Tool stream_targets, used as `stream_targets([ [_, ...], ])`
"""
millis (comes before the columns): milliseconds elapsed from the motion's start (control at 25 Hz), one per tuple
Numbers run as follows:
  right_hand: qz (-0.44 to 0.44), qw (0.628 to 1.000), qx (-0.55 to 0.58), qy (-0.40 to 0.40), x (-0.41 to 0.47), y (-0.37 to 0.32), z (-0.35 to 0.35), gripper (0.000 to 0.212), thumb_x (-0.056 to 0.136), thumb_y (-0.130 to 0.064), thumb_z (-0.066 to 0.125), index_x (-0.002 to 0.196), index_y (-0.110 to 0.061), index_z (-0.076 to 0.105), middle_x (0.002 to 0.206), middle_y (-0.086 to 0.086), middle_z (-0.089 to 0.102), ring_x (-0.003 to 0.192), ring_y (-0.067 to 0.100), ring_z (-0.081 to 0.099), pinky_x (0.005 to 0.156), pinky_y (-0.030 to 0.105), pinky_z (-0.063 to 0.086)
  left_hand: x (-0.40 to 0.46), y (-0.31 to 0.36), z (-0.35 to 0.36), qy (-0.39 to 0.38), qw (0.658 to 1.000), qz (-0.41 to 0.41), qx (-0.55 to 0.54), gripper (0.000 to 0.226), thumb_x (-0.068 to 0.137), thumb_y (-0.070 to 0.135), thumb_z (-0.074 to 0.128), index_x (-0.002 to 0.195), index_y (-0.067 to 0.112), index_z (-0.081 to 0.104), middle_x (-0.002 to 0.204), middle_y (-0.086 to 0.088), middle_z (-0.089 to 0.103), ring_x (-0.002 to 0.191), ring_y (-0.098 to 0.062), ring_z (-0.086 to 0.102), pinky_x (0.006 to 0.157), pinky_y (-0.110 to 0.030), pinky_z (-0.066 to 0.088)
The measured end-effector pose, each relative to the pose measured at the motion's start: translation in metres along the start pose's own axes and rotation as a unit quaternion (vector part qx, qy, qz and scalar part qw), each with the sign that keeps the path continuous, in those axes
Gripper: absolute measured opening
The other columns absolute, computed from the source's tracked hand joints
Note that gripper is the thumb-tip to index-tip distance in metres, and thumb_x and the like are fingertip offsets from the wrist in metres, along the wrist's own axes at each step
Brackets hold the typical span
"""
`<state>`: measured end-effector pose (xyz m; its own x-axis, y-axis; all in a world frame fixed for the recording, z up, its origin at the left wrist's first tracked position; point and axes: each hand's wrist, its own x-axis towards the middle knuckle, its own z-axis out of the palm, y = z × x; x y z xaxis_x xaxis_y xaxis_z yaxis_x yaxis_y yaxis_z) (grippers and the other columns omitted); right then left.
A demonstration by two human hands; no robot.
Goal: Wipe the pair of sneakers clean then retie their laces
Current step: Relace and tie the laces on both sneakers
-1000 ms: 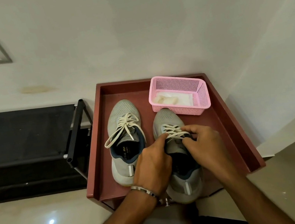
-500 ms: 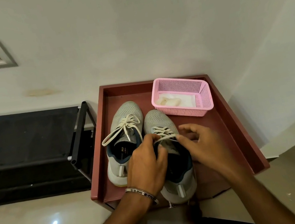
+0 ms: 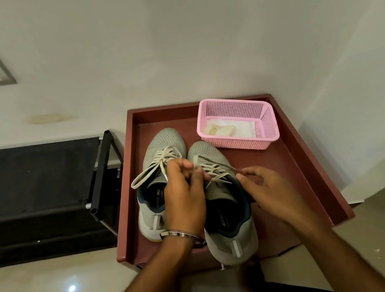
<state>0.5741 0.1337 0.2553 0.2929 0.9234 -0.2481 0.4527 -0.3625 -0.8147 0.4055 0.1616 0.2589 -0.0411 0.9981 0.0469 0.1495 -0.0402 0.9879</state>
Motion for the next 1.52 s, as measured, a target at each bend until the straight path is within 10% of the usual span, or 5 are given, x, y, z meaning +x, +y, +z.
stream_targets([
  [280, 0.012, 0.949, 0.306, 0.072, 0.001, -0.022, 0.012, 0.015, 0.084, 0.003, 0.07, 0.092, -0.009, 0.073, 0.078, 0.004, 0.074, 0.074, 0.016, 0.071, 0.067, 0.026, 0.059, 0.004, 0.002, -0.008, 0.099, 0.988, -0.002, -0.122, 0.023, 0.102, 0.005, 0.04, 0.099, 0.027, 0.045, 0.077, 0.002, 0.06, 0.065, -0.013, 0.059, 0.068, -0.032, 0.054],
  [600, -0.128, 0.966, -0.184, 0.129, -0.015, -0.017, -0.008, 0.029, 0.08, -0.053, 0.07, 0.101, -0.037, 0.058, 0.105, -0.013, 0.046, 0.084, 0.0, 0.051, 0.066, 0.021, 0.048, -0.005, -0.005, -0.003, 0.068, 0.965, 0.11, 0.228, 0.025, 0.091, 0.02, 0.062, 0.114, 0.019, 0.055, 0.13, -0.002, 0.039, 0.118, -0.011, 0.04, 0.097, -0.022, 0.04],
  [760, -0.229, 0.899, -0.372, 0.031, -0.024, -0.017, 0.012, 0.037, 0.076, -0.035, 0.074, 0.111, -0.038, 0.064, 0.103, -0.009, 0.04, 0.097, 0.012, 0.041, 0.075, 0.028, 0.045, -0.006, -0.008, -0.012, -0.011, 0.935, 0.149, 0.322, 0.022, 0.087, 0.034, 0.064, 0.107, 0.027, 0.062, 0.142, -0.003, 0.04, 0.137, -0.02, 0.033, 0.106, -0.043, 0.043],
  [960, -0.328, 0.895, -0.281, 0.111, -0.014, -0.017, 0.022, 0.027, 0.085, -0.023, 0.053, 0.102, -0.027, 0.074, 0.108, -0.001, 0.053, 0.099, 0.019, 0.049, 0.07, 0.039, 0.052, -0.01, -0.009, -0.018, -0.144, 0.883, 0.131, 0.426, 0.053, 0.083, 0.064, 0.038, 0.119, 0.031, 0.056, 0.16, -0.003, 0.024, 0.151, -0.02, 0.011, 0.121, -0.038, 0.018],
  [1520, -0.316, 0.921, -0.21, 0.09, -0.012, -0.006, 0.022, 0.029, 0.086, -0.002, 0.065, 0.105, -0.022, 0.074, 0.123, -0.005, 0.061, 0.1, 0.016, 0.065, 0.079, 0.033, 0.059, -0.01, -0.016, -0.006, -0.106, 0.876, 0.159, 0.442, 0.023, 0.088, 0.015, 0.033, 0.104, 0.02, 0.05, 0.137, -0.003, 0.055, 0.137, -0.028, 0.044, 0.106, -0.052, 0.041],
])
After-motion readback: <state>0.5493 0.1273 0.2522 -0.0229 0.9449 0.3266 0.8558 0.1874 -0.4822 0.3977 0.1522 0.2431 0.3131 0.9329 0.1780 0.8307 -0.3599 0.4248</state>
